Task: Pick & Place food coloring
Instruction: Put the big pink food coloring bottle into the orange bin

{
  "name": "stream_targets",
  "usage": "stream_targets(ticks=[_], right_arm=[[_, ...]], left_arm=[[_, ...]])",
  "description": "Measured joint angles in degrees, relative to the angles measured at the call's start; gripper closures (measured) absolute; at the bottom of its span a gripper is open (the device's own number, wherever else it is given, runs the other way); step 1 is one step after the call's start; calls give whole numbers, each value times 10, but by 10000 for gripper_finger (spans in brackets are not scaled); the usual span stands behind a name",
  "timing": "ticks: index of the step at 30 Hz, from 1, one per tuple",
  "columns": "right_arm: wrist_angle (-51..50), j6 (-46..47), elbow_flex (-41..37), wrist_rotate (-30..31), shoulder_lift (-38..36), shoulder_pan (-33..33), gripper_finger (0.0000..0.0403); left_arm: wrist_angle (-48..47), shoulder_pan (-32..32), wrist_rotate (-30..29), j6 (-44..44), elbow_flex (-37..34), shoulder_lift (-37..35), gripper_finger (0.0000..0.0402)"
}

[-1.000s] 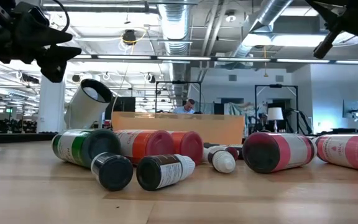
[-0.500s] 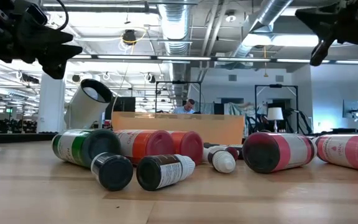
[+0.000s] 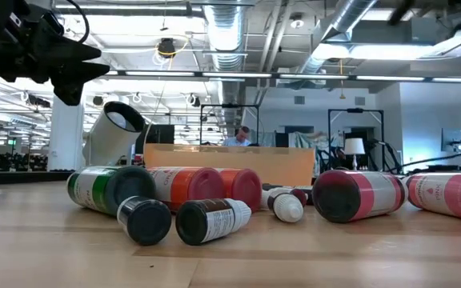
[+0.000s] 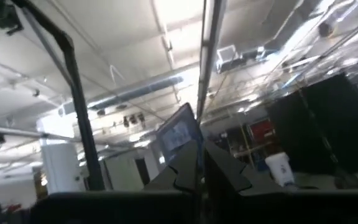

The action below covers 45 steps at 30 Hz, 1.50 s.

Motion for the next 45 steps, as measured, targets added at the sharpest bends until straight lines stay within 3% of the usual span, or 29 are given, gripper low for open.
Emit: stream_targets(ticks=[10,17,23,30,36,45], right_arm=[[-229,39,236,24,293,60,270],[-626,258,415,141,447,111,240],[-859,438,519,109,556,157,242],[-972,556,580,51,646,187,240],[-1027,625,581,-24,704,203,208],[-1002,647,581,-102,767,216,155]], left_arm=[[-3,0,3,-6,0,0,242],[-5,0,1,31,0,0,242],[-5,0,1,34,0,0,242],[-5,0,1,44,0,0,242],[-5,0,1,50,0,0,242],[-6,0,3,50,0,2,242]])
